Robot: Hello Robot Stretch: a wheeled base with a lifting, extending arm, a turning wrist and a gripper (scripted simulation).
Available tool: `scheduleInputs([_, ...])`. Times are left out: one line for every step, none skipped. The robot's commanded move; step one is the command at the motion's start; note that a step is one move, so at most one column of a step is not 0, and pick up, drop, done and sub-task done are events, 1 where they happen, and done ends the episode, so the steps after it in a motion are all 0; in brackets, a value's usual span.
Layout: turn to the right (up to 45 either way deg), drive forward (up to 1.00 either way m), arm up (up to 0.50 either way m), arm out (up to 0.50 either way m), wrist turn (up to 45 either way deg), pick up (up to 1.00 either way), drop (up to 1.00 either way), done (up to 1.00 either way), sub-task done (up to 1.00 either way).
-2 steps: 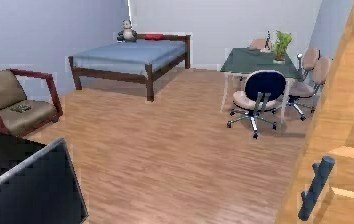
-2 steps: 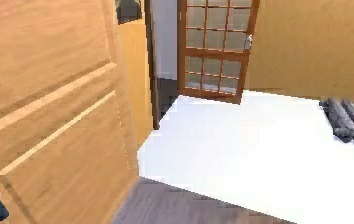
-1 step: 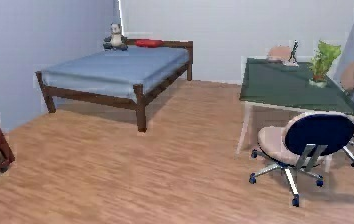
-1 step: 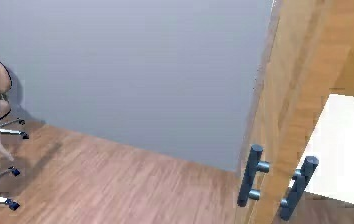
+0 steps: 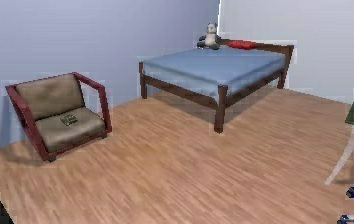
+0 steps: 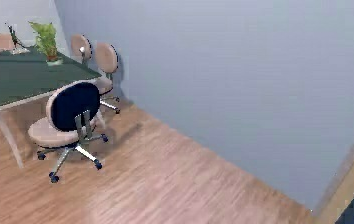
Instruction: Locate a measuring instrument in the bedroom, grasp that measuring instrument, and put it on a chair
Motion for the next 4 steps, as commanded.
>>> scheduleInputs([0.0,0.50,0.00,0.00,0.0,0.00,0.00,0.00,0.00])
scheduleInputs([-45.0,0.00,0.00,0.00,0.0,0.00,0.00,0.00,0.00])
scheduleInputs([-6.0,0.00,0.00,0.00,0.0,0.00,0.00,0.00,0.00])
scheduleInputs([0.0,1.00,0.00,0.00,0.0,0.00,0.00,0.00,0.00])
